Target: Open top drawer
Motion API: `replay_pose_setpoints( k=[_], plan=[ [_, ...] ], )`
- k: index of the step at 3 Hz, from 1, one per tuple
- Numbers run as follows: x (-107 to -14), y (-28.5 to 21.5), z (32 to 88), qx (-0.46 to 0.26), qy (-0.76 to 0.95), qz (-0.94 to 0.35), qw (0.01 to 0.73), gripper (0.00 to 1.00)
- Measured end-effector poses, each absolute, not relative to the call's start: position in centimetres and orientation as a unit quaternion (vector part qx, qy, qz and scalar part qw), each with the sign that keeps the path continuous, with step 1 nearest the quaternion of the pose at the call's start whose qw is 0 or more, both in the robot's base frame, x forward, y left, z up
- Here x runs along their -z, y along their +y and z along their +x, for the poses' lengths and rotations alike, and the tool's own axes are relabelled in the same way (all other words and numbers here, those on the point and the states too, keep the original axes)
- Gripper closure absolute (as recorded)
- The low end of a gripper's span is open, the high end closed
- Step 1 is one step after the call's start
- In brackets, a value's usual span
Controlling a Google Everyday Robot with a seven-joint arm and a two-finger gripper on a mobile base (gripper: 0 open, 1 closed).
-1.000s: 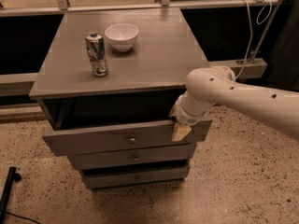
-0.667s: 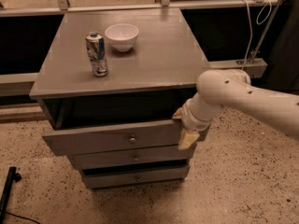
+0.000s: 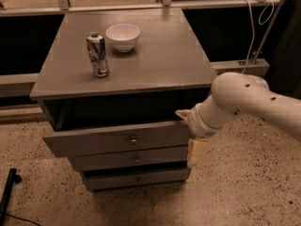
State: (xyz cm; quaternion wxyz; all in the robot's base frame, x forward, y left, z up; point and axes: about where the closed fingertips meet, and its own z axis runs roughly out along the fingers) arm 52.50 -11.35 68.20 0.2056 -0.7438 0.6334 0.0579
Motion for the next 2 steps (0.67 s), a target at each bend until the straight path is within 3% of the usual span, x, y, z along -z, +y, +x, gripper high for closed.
replay_pose_setpoints(
  k=[2],
  plan=[
    [-67.0, -9.7, 56.5, -0.034, 0.625, -0.768, 0.134, 0.0]
  ],
)
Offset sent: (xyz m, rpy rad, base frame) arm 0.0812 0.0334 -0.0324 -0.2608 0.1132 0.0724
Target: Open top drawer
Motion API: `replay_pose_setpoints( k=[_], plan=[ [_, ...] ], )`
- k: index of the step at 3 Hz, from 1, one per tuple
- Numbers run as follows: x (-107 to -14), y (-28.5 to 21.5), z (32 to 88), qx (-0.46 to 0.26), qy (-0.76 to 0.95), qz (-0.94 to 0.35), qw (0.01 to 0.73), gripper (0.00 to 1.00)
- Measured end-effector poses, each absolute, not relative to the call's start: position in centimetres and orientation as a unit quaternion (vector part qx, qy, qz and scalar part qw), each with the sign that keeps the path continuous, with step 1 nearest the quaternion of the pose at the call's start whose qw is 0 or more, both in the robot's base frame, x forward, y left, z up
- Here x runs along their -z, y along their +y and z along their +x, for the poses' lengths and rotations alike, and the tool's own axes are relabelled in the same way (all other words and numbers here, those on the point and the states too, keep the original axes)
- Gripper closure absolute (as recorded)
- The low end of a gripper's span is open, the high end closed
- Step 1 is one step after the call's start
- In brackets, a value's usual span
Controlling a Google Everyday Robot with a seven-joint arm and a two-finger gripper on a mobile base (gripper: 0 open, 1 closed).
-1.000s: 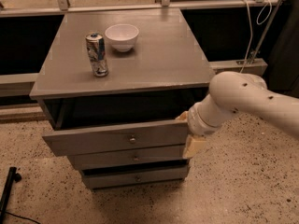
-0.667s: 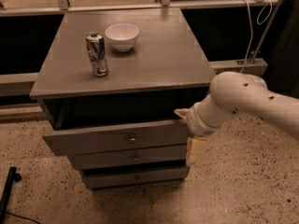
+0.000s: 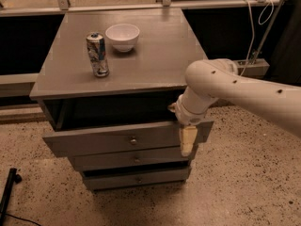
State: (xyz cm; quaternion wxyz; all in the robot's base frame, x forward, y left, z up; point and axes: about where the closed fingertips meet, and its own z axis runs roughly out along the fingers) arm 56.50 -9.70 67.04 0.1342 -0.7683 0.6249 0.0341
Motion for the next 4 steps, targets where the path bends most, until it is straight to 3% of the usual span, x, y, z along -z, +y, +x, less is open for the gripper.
replay_pose_setpoints(
  k=[1, 3, 4],
  plan=[
    [-65.7, -8.5, 58.3, -0.036, 0.621, -0.776, 0.104, 0.0],
    [-62.8, -8.7, 55.9, -0.07, 0.627, -0.772, 0.069, 0.33],
    [-63.2, -8.7, 55.6, -0.072, 0.627, -0.772, 0.069, 0.32]
  ],
)
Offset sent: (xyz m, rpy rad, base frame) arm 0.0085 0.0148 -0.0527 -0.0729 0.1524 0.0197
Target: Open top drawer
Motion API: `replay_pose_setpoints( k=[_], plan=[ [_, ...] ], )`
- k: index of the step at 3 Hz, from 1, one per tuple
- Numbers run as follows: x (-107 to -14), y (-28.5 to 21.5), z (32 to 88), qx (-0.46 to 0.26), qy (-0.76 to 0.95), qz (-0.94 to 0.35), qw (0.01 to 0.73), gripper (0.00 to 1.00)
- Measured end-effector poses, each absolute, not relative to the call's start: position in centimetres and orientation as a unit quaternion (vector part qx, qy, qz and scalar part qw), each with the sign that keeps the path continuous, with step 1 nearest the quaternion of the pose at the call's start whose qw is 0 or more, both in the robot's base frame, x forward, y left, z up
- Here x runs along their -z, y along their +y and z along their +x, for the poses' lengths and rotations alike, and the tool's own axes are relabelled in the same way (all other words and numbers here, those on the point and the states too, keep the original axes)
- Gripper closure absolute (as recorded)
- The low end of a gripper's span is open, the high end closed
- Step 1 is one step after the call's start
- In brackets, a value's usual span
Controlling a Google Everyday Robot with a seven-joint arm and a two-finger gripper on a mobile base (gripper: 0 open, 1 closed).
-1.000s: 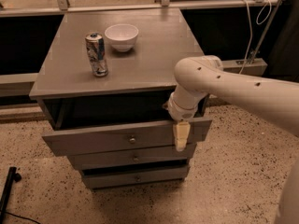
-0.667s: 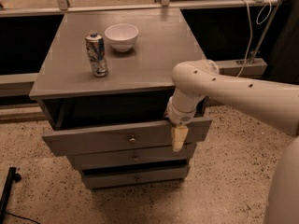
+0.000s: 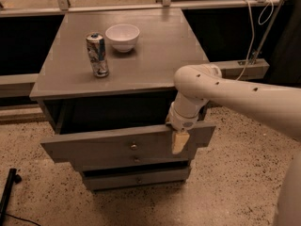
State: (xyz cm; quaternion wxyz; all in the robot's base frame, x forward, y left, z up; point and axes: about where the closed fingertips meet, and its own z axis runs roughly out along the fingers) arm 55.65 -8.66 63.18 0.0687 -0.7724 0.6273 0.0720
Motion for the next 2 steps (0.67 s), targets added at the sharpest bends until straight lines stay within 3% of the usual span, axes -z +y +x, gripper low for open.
replay_pose_setpoints(
  k=[1, 2],
  plan=[
    [-63.42, -8.66, 55.64, -0.072, 0.627, -0.772, 0.069, 0.32],
    [-63.42, -8.66, 55.64, -0.072, 0.627, -0.772, 0.069, 0.13]
  ],
)
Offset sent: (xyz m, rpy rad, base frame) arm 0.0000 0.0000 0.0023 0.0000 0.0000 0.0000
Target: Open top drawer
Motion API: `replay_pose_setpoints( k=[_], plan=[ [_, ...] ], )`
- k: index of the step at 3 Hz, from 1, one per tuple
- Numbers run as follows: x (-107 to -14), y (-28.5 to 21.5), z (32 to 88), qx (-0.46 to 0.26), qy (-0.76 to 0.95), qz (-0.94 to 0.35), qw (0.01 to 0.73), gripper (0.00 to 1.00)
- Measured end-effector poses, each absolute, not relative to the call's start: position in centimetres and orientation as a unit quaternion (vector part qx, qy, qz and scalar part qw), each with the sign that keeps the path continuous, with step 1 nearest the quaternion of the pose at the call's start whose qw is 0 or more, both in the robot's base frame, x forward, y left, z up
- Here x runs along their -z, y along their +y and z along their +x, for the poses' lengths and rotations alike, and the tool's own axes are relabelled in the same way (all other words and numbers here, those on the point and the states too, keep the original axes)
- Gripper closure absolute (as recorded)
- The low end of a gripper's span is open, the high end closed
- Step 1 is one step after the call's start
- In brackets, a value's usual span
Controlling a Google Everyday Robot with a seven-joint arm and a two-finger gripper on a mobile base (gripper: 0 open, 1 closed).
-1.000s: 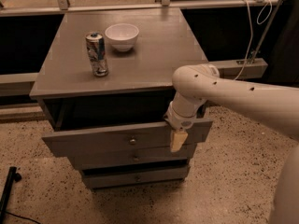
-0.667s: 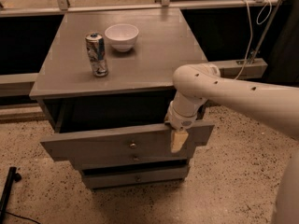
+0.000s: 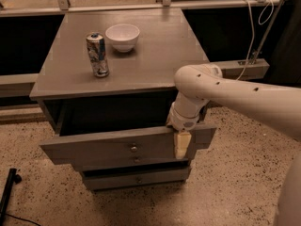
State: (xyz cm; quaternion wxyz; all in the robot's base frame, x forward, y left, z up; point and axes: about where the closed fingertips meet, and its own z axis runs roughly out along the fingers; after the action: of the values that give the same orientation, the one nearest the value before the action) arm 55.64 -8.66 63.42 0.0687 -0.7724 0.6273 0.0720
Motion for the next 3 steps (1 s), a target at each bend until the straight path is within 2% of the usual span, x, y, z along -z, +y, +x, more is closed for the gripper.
replay_pose_setpoints(
  k=[1, 2, 3],
  plan=[
    [-63.41, -8.66, 55.64, -0.072, 0.627, -0.772, 0.069, 0.0],
    [-63.06, -8.96, 55.64, -0.071, 0.629, -0.771, 0.062, 0.04],
    [-62.42, -9.53, 55.62, -0.07, 0.633, -0.769, 0.05, 0.18]
  ],
)
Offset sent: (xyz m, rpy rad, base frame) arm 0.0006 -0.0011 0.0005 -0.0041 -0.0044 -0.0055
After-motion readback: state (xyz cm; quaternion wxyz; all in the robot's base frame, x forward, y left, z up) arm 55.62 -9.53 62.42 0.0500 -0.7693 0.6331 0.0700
